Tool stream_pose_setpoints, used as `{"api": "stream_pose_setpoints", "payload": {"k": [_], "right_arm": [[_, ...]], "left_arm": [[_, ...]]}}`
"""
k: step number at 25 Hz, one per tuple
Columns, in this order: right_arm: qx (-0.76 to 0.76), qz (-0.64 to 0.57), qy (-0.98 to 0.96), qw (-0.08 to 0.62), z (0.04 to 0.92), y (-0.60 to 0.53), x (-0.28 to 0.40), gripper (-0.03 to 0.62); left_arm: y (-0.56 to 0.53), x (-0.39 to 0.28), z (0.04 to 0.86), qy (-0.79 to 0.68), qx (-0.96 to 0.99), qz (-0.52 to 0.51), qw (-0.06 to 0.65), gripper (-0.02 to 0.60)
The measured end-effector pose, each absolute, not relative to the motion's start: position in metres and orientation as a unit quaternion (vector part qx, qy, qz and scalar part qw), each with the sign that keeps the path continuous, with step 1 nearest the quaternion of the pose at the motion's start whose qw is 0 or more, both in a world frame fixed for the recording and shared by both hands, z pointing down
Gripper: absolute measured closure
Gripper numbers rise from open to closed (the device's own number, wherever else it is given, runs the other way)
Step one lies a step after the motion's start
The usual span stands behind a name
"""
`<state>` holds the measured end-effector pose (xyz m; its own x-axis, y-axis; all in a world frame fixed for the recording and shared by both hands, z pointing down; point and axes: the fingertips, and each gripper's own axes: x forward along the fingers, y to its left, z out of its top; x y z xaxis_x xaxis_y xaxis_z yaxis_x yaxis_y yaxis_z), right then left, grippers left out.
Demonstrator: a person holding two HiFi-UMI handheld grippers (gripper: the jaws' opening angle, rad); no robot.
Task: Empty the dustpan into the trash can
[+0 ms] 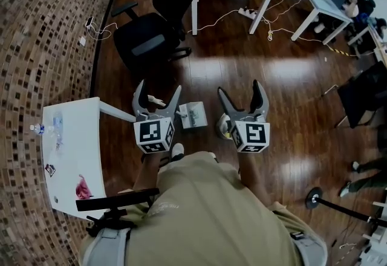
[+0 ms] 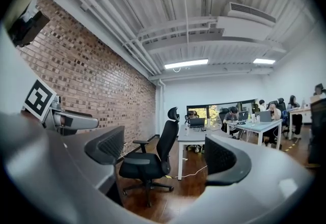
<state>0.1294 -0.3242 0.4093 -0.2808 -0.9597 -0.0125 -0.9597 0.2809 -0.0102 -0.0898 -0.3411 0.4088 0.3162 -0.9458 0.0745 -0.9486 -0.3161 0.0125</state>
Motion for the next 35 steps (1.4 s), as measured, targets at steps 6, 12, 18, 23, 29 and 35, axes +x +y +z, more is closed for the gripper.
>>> {"api": "stream_pose_setpoints", "payload": {"k": [6, 12, 18, 23, 29, 35], "right_arm": [[-0.595, -0.006, 0.804, 0.005, 0.411, -0.340, 0.103, 0.097], [-0.590, -0.007, 0.808, 0.004, 0.411, -0.349, 0.090, 0.097], [-0.580, -0.019, 0.815, 0.010, 0.412, -0.359, 0.079, 0.097], [-0.567, -0.015, 0.823, 0.007, 0.413, -0.365, 0.058, 0.097], [-0.549, -0.021, 0.836, 0.008, 0.414, -0.367, 0.045, 0.097], [-0.535, -0.045, 0.843, 0.006, 0.424, -0.365, 0.041, 0.097]], "left_arm": [[-0.354, -0.132, 0.398, -0.594, 0.804, 0.023, 0.026, 0.167], [-0.360, -0.158, 0.387, -0.606, 0.795, 0.003, 0.035, 0.169], [-0.362, -0.176, 0.383, -0.611, 0.791, 0.010, 0.041, 0.169], [-0.363, -0.203, 0.396, -0.623, 0.781, 0.019, 0.049, 0.169], [-0.359, -0.210, 0.409, -0.615, 0.786, 0.039, 0.047, 0.169], [-0.361, -0.213, 0.427, -0.608, 0.789, 0.081, 0.047, 0.169]]}}
